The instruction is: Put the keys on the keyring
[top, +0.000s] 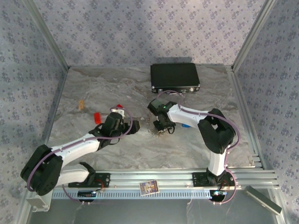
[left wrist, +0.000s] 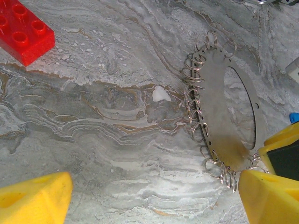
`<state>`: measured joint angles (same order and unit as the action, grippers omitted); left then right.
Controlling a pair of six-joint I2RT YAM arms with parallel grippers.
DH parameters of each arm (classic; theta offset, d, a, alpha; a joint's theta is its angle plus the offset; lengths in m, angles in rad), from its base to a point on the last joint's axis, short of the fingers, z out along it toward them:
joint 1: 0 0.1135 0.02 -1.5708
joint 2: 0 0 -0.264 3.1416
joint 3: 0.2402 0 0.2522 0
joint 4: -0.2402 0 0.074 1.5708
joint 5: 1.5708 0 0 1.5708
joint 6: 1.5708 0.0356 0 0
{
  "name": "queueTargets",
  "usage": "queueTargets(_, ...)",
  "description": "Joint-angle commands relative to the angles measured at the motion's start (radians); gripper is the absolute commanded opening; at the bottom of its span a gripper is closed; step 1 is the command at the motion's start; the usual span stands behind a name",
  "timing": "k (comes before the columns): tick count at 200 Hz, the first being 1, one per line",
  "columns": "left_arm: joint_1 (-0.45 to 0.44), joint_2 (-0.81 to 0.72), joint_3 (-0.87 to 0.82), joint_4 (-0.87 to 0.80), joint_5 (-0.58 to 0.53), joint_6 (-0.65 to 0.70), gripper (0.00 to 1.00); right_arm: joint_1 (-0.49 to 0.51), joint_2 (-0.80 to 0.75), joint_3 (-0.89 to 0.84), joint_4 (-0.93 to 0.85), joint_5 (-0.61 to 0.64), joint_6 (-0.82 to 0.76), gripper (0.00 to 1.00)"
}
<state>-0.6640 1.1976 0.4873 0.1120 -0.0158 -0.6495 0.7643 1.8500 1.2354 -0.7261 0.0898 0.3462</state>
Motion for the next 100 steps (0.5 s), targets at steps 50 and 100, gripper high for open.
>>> queueTargets(50, -0.013, -0.057, 0.015, -0.027, -0.032, -0.004, 0.91, -0.017, 0.007, 0.024, -0.054, -0.013, 0.005, 0.09)
queueTargets(100, -0.013, -0.104, 0.002, -0.044, -0.051, 0.003, 0.91, -0.007, -0.059, -0.018, -0.056, -0.033, 0.015, 0.03)
